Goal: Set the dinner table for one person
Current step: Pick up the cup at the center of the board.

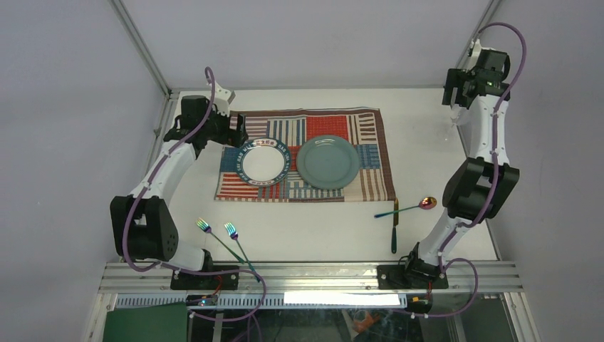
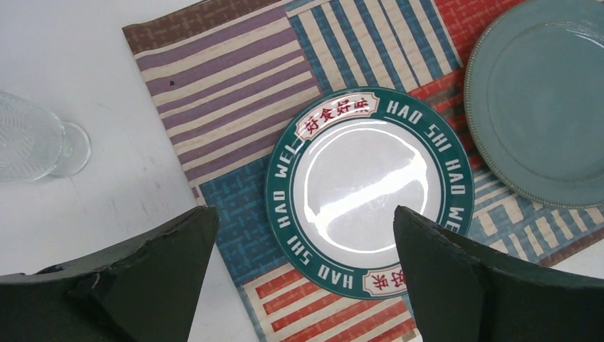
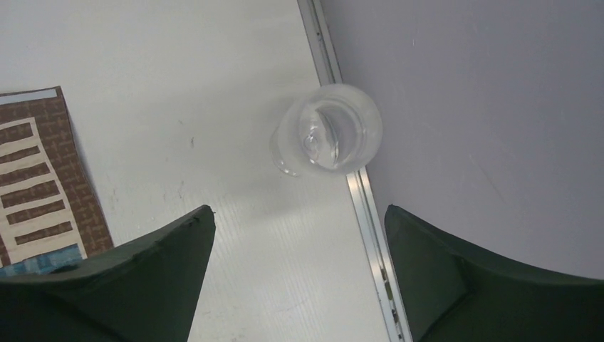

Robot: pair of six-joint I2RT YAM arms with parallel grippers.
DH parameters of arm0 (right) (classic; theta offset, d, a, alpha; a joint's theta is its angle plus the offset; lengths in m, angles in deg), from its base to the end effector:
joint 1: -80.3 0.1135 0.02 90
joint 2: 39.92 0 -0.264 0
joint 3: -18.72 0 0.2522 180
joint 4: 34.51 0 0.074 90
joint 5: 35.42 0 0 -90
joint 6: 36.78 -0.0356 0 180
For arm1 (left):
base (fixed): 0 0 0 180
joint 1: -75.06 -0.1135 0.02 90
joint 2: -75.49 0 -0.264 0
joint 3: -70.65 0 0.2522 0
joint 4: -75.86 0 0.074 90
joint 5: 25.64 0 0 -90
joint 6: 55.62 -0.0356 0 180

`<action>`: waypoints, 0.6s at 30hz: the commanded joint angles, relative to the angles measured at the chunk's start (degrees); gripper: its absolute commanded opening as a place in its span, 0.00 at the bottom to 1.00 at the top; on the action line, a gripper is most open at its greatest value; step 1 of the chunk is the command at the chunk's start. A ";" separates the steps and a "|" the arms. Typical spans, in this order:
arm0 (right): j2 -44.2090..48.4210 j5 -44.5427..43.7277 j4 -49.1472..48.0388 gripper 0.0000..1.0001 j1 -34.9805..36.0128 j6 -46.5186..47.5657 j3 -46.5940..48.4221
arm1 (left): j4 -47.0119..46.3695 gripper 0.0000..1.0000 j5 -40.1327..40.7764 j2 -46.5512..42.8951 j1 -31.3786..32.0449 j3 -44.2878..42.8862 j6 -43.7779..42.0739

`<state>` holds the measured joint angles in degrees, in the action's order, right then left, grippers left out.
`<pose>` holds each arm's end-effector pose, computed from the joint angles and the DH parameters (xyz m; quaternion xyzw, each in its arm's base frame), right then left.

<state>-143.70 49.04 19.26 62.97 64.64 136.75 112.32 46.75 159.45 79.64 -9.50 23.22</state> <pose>0.3920 -0.1259 0.3623 0.0672 0.9012 -0.1481 0.4017 0.3243 -0.0368 0.2895 0.1865 0.8794 -0.1148 0.4228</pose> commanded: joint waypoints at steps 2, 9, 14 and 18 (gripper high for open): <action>-4.71 -3.00 -1.68 0.92 0.05 6.06 7.62 | -0.37 0.99 4.30 1.94 0.66 -2.32 -1.60; -6.98 -2.38 -5.07 0.92 0.01 6.31 6.99 | -1.07 0.99 6.90 3.19 0.63 -2.90 -2.44; -9.12 -1.49 -5.95 0.92 0.32 6.11 8.28 | -1.17 0.99 8.44 3.53 0.64 -3.16 -2.38; -11.92 -1.43 -4.72 0.92 0.53 6.69 12.45 | -1.57 0.99 9.01 3.40 0.62 -2.65 -2.38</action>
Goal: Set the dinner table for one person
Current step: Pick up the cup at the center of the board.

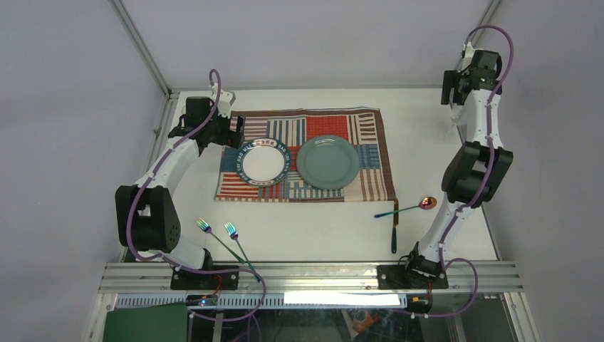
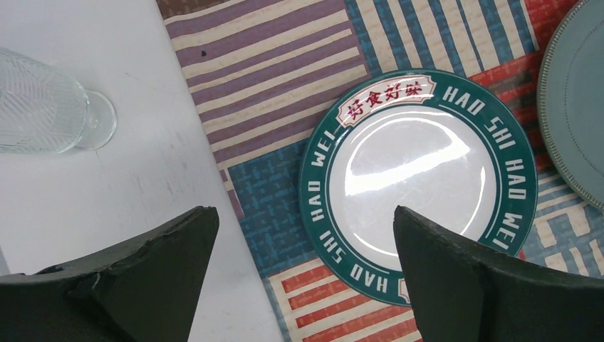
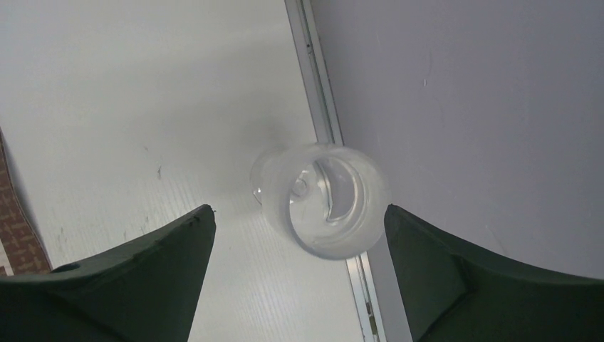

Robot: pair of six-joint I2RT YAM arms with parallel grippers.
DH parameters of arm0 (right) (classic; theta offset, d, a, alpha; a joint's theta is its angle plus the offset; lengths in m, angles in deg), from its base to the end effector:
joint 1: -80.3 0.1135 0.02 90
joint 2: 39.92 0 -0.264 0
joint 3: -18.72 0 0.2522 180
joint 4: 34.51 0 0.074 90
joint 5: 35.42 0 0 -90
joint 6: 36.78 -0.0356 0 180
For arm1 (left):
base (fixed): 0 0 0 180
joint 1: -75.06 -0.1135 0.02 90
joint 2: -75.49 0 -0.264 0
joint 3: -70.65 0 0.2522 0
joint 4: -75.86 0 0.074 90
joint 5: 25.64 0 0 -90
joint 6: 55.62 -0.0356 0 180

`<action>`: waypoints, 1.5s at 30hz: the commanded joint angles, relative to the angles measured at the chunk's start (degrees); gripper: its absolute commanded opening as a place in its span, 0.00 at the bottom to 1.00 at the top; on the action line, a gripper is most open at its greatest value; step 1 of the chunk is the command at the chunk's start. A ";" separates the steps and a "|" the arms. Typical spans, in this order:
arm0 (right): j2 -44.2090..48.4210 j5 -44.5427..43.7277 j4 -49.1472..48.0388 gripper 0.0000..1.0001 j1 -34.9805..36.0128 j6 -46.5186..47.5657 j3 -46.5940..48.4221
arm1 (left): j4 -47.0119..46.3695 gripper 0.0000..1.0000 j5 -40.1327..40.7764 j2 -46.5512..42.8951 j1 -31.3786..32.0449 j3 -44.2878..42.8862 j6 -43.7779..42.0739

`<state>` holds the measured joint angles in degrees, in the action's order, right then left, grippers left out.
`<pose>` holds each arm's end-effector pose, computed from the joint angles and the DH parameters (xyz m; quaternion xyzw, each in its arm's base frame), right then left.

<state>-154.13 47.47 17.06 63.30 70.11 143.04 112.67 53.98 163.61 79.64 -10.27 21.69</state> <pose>0.4372 -0.1383 0.3262 0.0264 0.9098 -0.1736 0.3760 0.3384 -0.0335 0.2700 0.1726 0.9011 -0.0556 0.3940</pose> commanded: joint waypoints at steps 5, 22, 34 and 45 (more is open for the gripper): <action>-3.50 0.58 -2.61 0.92 0.83 1.67 8.56 | -1.95 0.99 2.40 -1.02 0.57 -1.98 -1.24; -3.68 -2.19 -4.49 0.92 4.73 1.59 4.01 | -2.31 0.99 2.53 -1.92 0.60 -1.51 -0.99; 2.35 -0.47 -9.41 0.93 4.59 1.14 -2.44 | -2.22 0.99 2.90 -1.86 0.53 -2.34 -0.88; 4.60 1.13 -10.21 0.94 4.91 0.73 -2.44 | -2.13 0.99 3.02 -2.17 0.57 -1.93 -0.76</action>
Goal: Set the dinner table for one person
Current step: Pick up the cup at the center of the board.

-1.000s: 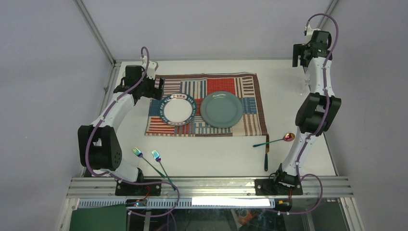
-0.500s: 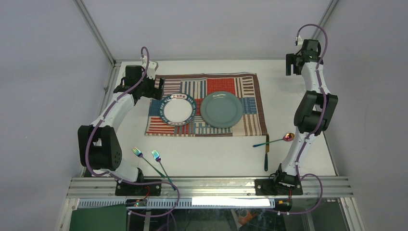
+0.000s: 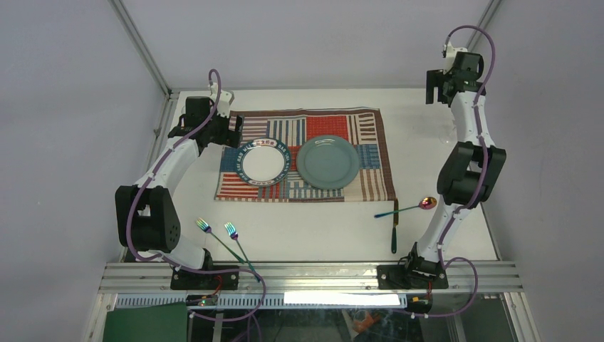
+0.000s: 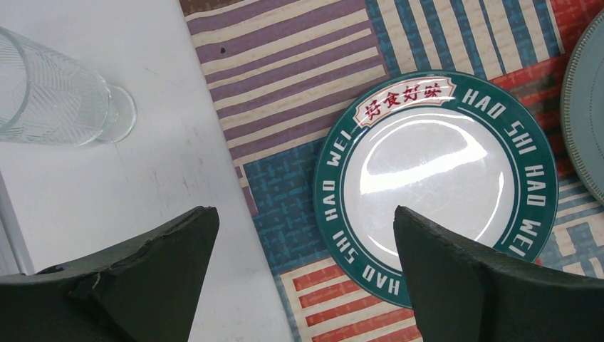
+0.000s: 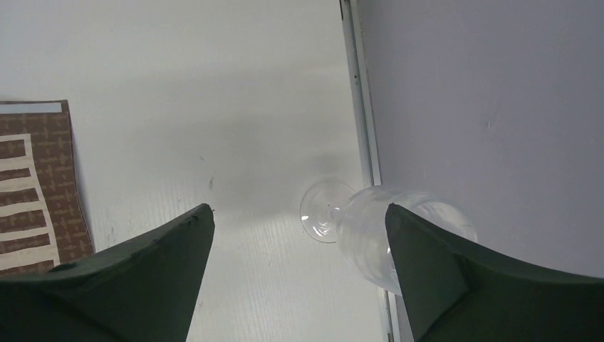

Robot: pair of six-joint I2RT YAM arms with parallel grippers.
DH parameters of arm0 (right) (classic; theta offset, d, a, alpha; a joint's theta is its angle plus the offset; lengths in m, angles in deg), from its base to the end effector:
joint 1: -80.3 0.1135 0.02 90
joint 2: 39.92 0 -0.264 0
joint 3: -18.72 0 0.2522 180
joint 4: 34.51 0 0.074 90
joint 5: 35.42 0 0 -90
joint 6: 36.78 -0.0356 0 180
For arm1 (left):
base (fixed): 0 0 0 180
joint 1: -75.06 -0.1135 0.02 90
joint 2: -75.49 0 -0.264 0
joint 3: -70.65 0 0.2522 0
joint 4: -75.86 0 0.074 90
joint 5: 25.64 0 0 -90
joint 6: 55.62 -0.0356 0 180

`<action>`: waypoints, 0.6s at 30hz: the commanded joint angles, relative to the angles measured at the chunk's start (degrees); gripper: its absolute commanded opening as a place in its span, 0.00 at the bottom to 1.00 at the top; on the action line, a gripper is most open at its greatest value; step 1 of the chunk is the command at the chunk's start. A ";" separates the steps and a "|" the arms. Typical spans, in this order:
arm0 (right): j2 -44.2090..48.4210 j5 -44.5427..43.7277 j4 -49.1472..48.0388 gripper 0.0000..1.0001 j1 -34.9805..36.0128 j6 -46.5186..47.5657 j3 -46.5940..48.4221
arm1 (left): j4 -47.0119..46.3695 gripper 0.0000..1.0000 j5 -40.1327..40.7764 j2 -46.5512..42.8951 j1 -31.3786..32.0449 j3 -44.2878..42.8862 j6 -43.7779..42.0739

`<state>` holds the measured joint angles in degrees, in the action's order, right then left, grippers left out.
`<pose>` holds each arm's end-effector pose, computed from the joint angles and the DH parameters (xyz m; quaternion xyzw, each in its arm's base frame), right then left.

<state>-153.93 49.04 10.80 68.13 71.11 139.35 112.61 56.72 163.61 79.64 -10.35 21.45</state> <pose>0.4522 -0.1010 0.3153 -0.0240 0.9003 -0.1542 0.4064 0.3389 -0.0319 0.2704 0.1655 0.9033 -0.0327 0.3943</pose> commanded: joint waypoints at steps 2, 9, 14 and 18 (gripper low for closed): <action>4.33 -1.84 -3.72 0.94 -0.01 0.11 1.60 | -2.03 0.99 0.05 -2.02 0.56 -1.84 -0.39; 5.94 -3.59 -5.75 0.95 -0.66 1.18 -2.50 | -2.04 0.99 -0.65 -1.42 0.61 -2.35 -0.22; 7.56 -2.56 -7.86 0.96 -2.30 0.55 -5.98 | -2.06 0.99 -0.75 -0.96 0.58 -2.59 -0.08; 7.97 -3.01 -7.61 0.96 -3.10 1.01 -6.66 | -1.83 0.99 -0.92 -0.26 0.61 -3.03 0.13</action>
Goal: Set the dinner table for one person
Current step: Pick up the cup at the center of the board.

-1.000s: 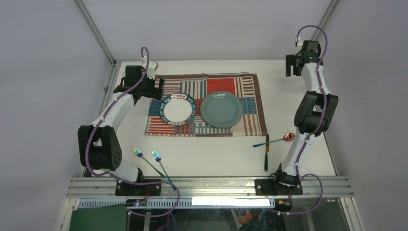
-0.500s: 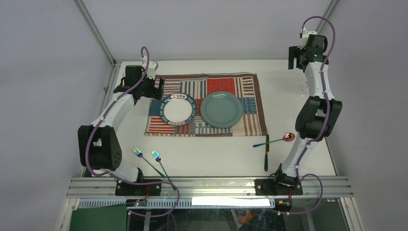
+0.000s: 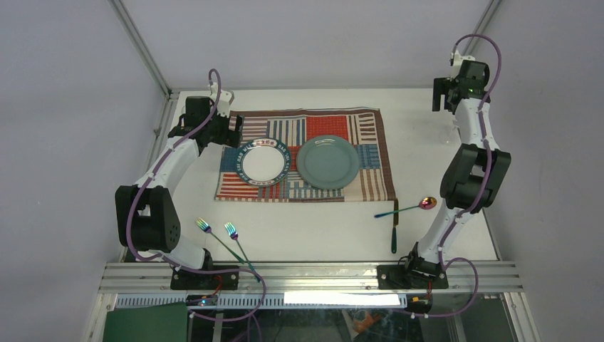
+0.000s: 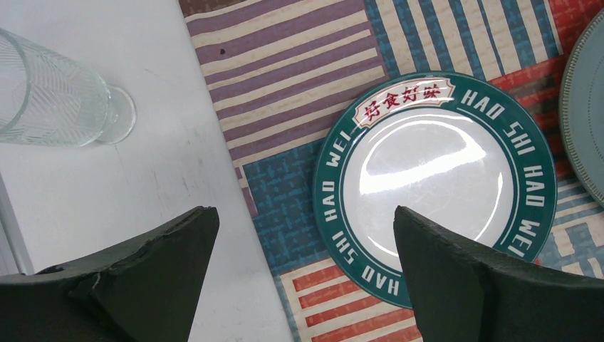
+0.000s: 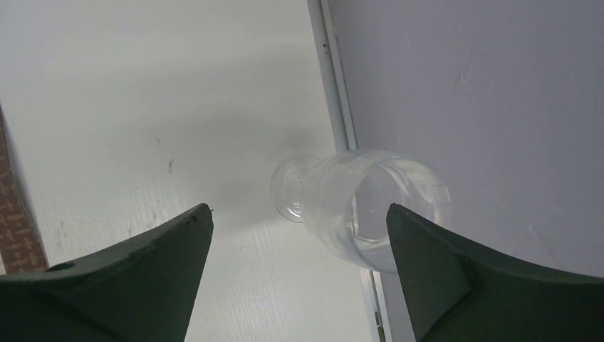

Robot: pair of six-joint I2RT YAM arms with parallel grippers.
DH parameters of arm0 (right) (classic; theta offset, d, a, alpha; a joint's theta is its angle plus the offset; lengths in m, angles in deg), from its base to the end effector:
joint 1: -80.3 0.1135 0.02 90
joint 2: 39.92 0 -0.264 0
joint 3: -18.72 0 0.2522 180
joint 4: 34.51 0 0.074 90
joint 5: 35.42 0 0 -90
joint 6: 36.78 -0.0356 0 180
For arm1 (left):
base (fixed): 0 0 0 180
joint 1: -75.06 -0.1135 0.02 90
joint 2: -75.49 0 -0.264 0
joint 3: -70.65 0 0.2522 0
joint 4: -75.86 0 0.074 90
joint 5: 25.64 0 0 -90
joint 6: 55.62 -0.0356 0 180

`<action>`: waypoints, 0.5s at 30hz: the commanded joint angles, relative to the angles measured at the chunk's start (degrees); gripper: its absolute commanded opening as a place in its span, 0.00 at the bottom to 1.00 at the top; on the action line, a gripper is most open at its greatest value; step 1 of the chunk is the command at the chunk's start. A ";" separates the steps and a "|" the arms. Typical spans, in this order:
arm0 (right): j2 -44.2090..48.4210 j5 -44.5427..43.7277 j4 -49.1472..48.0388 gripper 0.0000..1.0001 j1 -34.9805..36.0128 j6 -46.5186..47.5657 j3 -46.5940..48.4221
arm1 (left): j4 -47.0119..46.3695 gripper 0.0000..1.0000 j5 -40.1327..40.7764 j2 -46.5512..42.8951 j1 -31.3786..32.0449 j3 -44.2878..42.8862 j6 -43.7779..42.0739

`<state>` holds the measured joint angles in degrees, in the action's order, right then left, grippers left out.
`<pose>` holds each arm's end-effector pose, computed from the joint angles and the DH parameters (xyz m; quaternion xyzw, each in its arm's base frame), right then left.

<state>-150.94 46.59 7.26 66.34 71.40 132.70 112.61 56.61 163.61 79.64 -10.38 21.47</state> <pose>0.4372 -0.1138 0.3045 -0.0030 0.9002 -0.1797 0.3967 0.3390 -0.0320 0.2705 0.1657 0.9032 -0.0336 0.3946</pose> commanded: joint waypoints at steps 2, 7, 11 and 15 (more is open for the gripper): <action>5.30 -0.01 -3.89 0.96 -1.77 0.85 -0.87 | -1.68 0.99 -0.87 -0.01 0.63 -3.29 0.29; 4.42 0.19 -4.58 0.93 -2.93 1.38 -3.22 | -1.63 0.99 -1.30 0.25 0.53 -2.95 0.44; 2.32 0.08 -4.05 0.85 -3.17 1.62 -2.08 | -1.63 0.99 -1.02 0.55 0.59 -2.90 0.43; 1.58 0.82 -3.85 0.72 -3.11 1.33 -1.26 | -1.67 0.99 -0.64 0.68 0.53 -2.79 0.38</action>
<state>-149.28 46.49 5.60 63.54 72.42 129.47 112.63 56.39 164.44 79.64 -11.21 21.54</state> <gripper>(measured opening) 0.794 0.990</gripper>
